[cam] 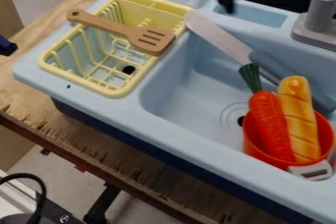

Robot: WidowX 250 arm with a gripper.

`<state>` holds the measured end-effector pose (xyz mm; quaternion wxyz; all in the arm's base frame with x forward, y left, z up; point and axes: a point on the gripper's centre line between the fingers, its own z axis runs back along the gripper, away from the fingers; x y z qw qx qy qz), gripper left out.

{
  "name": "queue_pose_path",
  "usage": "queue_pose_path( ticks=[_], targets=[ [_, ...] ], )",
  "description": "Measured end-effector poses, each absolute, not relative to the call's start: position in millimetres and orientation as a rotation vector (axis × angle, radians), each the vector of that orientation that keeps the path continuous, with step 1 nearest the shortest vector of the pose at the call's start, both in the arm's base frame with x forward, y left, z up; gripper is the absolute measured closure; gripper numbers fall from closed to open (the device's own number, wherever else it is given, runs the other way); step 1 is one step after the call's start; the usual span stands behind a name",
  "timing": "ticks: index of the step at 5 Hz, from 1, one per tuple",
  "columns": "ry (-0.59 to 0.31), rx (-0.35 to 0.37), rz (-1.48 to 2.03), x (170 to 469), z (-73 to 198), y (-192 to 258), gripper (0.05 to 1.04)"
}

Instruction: Put the knife in the sink

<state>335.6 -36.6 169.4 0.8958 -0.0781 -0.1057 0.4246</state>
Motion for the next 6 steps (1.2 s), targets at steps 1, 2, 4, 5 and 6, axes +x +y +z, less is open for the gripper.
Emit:
queue_pose_path(
  ticks=[1, 2, 4, 5, 6],
  targets=[
    [-0.262, -0.125, 0.763, 335, 178, -2, 0.093],
    [-0.298, -0.075, 0.645, 327, 190, 31, 0.093],
    [-0.337, -0.036, 0.574, 322, 188, 86, 0.093],
    [-0.35, -0.023, 0.576, 329, 181, 92, 0.093],
    [-0.418, 0.034, 0.679, 347, 174, 112, 0.092]
  ],
)
